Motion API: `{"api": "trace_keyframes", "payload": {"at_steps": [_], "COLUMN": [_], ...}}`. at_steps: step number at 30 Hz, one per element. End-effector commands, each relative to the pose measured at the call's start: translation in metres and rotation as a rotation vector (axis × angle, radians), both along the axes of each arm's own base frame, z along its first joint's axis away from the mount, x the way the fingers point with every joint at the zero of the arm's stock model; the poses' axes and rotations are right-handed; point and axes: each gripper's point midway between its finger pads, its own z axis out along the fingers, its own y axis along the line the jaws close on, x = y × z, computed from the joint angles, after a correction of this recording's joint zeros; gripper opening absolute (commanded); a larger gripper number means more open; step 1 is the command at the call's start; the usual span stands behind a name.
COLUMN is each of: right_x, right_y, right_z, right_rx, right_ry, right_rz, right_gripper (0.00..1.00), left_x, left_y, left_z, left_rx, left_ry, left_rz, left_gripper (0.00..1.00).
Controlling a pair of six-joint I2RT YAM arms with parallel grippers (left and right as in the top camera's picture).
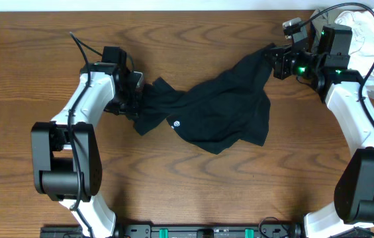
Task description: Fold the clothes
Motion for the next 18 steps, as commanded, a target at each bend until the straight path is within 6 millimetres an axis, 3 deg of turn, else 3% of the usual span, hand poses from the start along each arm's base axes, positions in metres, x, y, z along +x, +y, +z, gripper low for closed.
{"api": "trace_keyframes", "payload": {"at_steps": [1, 9, 12, 14, 18], "right_x": [-0.002, -0.002, -0.002, -0.002, -0.002], "right_y": [0.004, 0.004, 0.004, 0.004, 0.004], "right_z": [0.013, 0.013, 0.013, 0.013, 0.013], "right_rx": [-0.008, -0.008, -0.011, -0.011, -0.010], "right_ry": [-0.036, -0.035, -0.036, -0.036, -0.036], "right_rz": [0.018, 0.018, 0.015, 0.015, 0.015], "right_gripper": [0.01, 0.01, 0.01, 0.01, 0.01], "left_x": [0.003, 0.002, -0.004, -0.007, -0.003], "left_y": [-0.003, -0.005, -0.014, -0.017, -0.017], "left_z": [-0.003, -0.021, -0.029, -0.031, -0.025], "left_rx": [-0.018, -0.026, -0.080, -0.100, -0.100], "left_ry": [-0.020, 0.017, 0.057, 0.072, 0.052], "left_rz": [-0.032, -0.039, -0.043, -0.043, -0.044], "left_gripper": [0.50, 0.53, 0.31, 0.09, 0.06]}}
